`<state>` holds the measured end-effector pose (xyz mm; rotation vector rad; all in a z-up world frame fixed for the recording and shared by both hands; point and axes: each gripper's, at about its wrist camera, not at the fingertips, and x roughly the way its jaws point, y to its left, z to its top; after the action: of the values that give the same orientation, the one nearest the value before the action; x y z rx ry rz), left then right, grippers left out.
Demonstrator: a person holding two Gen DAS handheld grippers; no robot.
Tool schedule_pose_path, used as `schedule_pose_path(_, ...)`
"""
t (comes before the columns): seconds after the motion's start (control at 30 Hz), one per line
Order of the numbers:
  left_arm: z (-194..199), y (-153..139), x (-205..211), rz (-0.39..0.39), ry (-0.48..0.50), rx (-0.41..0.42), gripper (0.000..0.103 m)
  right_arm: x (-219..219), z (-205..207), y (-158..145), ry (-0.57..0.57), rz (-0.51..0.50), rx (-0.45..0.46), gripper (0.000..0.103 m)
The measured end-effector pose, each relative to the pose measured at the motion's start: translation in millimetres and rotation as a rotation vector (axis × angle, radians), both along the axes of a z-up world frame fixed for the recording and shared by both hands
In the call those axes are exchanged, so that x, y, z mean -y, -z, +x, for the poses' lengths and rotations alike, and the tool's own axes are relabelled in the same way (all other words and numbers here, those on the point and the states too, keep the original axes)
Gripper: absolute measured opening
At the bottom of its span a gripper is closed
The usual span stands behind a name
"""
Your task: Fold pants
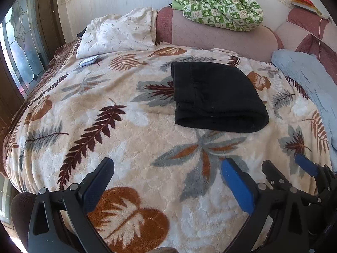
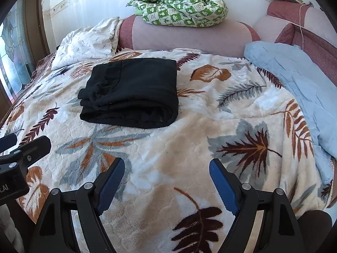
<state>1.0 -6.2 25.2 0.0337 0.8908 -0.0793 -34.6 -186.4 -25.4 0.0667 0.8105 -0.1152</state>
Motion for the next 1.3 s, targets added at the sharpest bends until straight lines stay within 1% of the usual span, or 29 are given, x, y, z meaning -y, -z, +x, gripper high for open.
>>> schedule_pose_path(0.57,3,13,0,-0.005,0.005,-0.054,0.102,1,3,7,-0.005,-0.003,-0.024,0.087)
schedule_pose_path(0.93,4,16,1,-0.003,0.005,-0.06,0.102,-1,5,15,-0.005,-0.022,-0.057,0.087)
schedule_pose_path(1.3,3,19,1,-0.007,0.01,-0.068,0.102,0,5,16,-0.006,-0.023,-0.057,0.088)
